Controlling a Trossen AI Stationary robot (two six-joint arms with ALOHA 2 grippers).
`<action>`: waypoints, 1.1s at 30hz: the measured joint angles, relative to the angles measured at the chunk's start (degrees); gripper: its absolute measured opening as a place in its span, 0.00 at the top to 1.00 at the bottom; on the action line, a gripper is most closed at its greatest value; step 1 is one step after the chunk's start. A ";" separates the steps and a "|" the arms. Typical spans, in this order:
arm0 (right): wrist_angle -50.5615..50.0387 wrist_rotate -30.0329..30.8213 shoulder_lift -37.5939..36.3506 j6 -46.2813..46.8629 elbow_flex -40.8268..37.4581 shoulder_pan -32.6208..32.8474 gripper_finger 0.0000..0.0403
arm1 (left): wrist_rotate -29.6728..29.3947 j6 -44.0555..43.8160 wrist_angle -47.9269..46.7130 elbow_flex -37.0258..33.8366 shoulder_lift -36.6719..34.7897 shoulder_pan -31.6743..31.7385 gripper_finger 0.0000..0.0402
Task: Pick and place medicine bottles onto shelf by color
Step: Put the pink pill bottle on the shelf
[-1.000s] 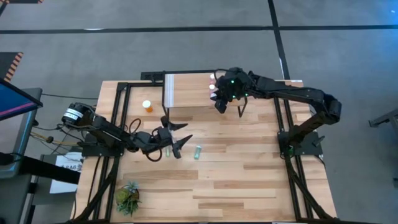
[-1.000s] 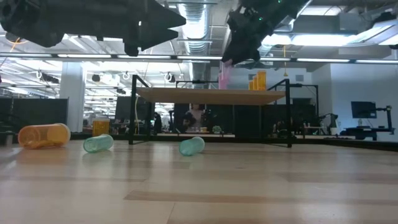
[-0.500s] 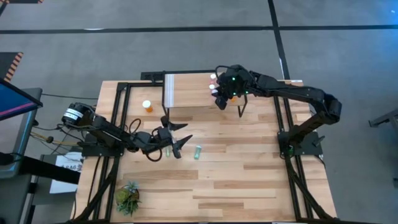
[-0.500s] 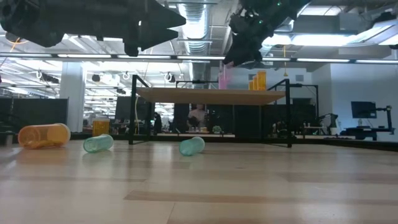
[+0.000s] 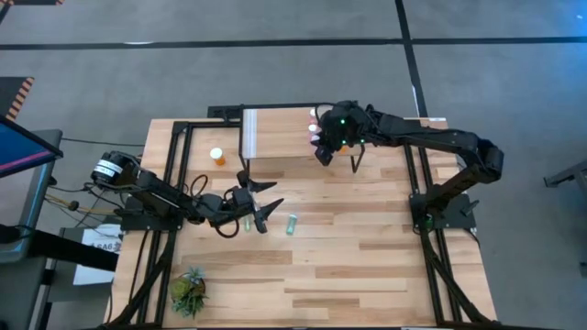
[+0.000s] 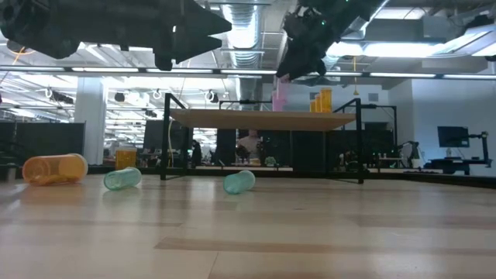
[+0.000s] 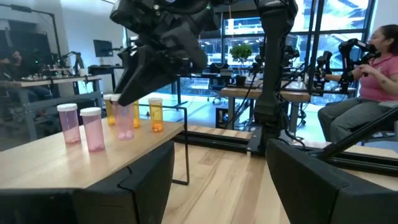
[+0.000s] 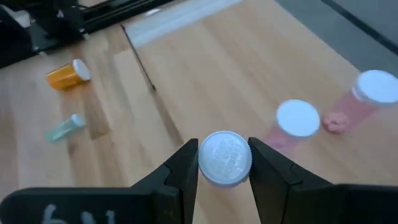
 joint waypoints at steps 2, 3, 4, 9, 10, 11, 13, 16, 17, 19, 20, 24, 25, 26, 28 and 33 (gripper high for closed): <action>-0.28 -0.08 0.00 -1.02 0.00 0.09 0.66 | 0.01 0.00 -0.01 0.00 0.00 0.00 0.39; -0.83 -0.03 0.00 -2.07 0.00 0.31 0.66 | 0.01 0.00 -0.01 0.02 0.00 0.00 0.39; -1.44 0.16 0.00 -2.78 0.00 0.49 0.66 | 0.01 0.00 0.01 0.00 0.00 0.00 0.39; -2.06 -0.86 0.00 -2.08 0.00 1.26 0.66 | 0.01 0.00 0.05 0.00 0.00 0.00 0.39; -1.61 -1.67 0.00 -1.00 0.00 1.22 0.66 | 0.01 -0.07 0.05 0.02 0.00 0.00 0.39; -0.82 -3.00 0.00 0.20 0.00 0.96 0.66 | 0.01 -0.32 0.05 0.02 0.00 0.00 0.39; 0.86 -5.13 0.00 1.31 0.00 0.41 0.66 | 0.03 -0.48 0.11 0.00 0.00 0.00 0.39; 1.74 -5.93 0.00 1.18 0.00 1.11 0.66 | 0.05 -0.49 0.09 0.00 0.01 0.00 0.39; 1.36 -6.17 0.00 0.95 0.00 1.35 0.66 | 0.05 -0.49 0.05 0.01 0.02 0.00 0.39; 0.11 -6.39 -0.10 0.48 -0.04 2.05 0.66 | 0.10 -0.46 0.01 0.01 0.02 0.00 0.39; 0.50 -6.37 -0.20 0.42 -0.56 2.44 0.66 | 0.24 -0.46 0.01 0.02 0.02 0.00 0.39; 4.08 -6.20 -0.18 -0.03 -5.00 4.00 0.66 | 0.36 -0.46 -0.03 0.02 0.02 0.00 0.39; 5.40 -6.23 -0.25 -0.07 -6.14 4.24 0.66 | 0.36 -0.46 -0.03 0.01 0.02 0.00 0.39; 7.21 -6.35 -0.52 -0.14 -7.30 4.49 0.66 | 0.36 -0.47 -0.03 0.02 0.02 0.00 0.39; 10.21 -6.35 -1.43 -0.11 -9.14 4.97 0.66 | 0.36 -0.51 -0.11 0.02 0.02 0.00 0.39; 12.66 -6.39 -5.54 -0.02 -10.59 5.07 0.66 | 0.35 -0.56 -0.12 0.02 0.02 0.00 0.39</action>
